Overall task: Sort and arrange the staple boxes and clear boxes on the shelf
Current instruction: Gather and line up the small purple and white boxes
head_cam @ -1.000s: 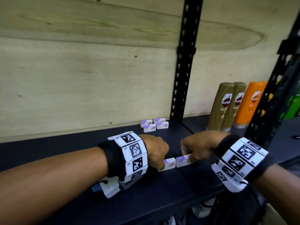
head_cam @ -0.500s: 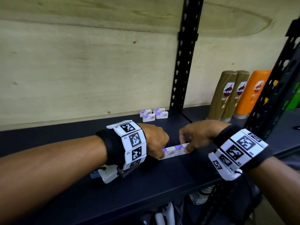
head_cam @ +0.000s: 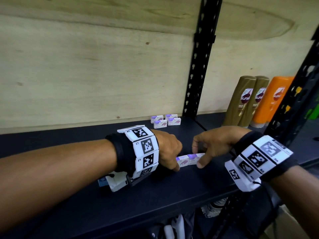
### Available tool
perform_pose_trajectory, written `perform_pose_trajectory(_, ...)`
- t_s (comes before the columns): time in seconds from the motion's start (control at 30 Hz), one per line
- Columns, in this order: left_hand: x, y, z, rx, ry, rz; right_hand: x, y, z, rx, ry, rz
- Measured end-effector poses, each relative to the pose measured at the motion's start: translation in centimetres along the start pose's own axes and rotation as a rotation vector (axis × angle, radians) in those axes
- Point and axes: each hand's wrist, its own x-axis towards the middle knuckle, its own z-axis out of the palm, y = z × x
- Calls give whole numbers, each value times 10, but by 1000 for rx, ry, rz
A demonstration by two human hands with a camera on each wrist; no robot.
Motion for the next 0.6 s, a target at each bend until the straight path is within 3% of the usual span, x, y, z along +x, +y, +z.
perform_pose_trajectory(0.1,0,-7,-6,-56,-52,-21,-3,5,-9,93,-89,1)
perform_pose_trajectory(0.2,4,-22,-12,-191,-84,-18,4,6,-23,84,15,3)
perform_pose_trajectory(0.3,12,-40,-18,-206,-8,-70,21,4,-42,64,136,-18)
perform_pose_trajectory(0.5,46,-80,-20,-103,213,-213,75,-3,-74,-5,191,5)
perform_pose_trajectory(0.6,65,-95,-13,-140,226,-220,102,-5,-84,-78,208,27)
